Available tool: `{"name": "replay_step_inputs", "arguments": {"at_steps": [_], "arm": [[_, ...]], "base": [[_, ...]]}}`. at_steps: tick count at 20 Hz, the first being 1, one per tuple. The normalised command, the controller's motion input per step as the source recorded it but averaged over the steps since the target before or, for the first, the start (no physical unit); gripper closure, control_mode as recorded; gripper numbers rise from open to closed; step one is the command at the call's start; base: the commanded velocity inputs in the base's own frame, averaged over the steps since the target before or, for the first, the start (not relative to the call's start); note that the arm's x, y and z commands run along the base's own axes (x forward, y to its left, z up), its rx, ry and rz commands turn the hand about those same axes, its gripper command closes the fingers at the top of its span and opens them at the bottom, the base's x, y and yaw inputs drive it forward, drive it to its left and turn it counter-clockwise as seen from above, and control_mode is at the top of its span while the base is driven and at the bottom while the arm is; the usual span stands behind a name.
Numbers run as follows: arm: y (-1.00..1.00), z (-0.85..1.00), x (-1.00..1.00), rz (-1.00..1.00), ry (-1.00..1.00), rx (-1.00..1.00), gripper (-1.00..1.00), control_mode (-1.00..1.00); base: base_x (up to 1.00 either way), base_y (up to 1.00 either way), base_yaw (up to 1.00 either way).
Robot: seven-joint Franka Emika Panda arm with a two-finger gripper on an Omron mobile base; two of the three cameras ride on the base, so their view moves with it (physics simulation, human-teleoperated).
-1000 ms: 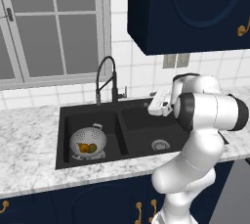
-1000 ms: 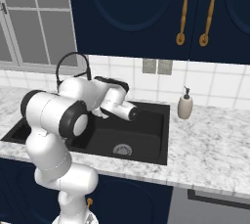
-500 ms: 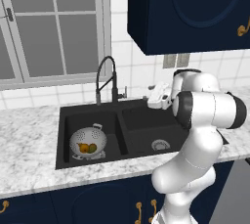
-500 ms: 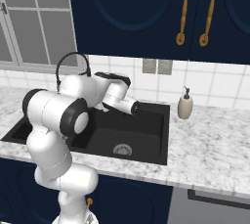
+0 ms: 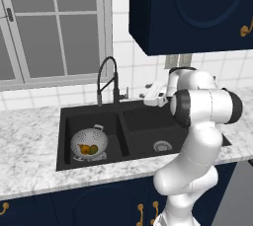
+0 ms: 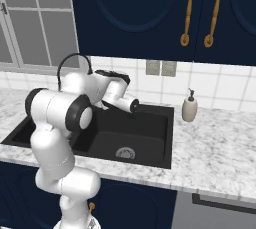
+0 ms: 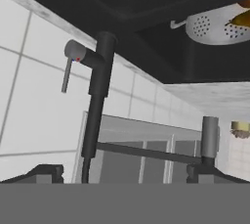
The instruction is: Put the colander in the sink, put the pear, mango in the colander, and turn on the sink faucet and pour water over the colander.
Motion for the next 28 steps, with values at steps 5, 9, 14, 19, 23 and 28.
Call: {"name": "replay_step_inputs", "arguments": {"at_steps": [5, 9, 14, 19, 23, 28], "arm": [[0.01, -0.27, 0.37, 0.00, 0.00, 0.00, -1.00, -1.00], [0.13, -0.17, 0.40, 0.00, 0.00, 0.00, -1.00, -1.00], [0.14, -0.04, 0.39, 0.00, 0.00, 0.00, -1.00, -1.00], [0.15, -0.09, 0.42, 0.00, 0.00, 0.00, -1.00, -1.00], [0.16, -0.35, 0.46, 0.00, 0.00, 0.00, -1.00, -1.00], [0.11, -0.27, 0.42, -0.02, 0.00, 0.00, -1.00, -1.00]], "base": [[0.00, 0.00, 0.00], [0.00, 0.00, 0.00], [0.00, 0.00, 0.00], [0.00, 0.00, 0.00], [0.00, 0.00, 0.00], [0.00, 0.00, 0.00]]}}
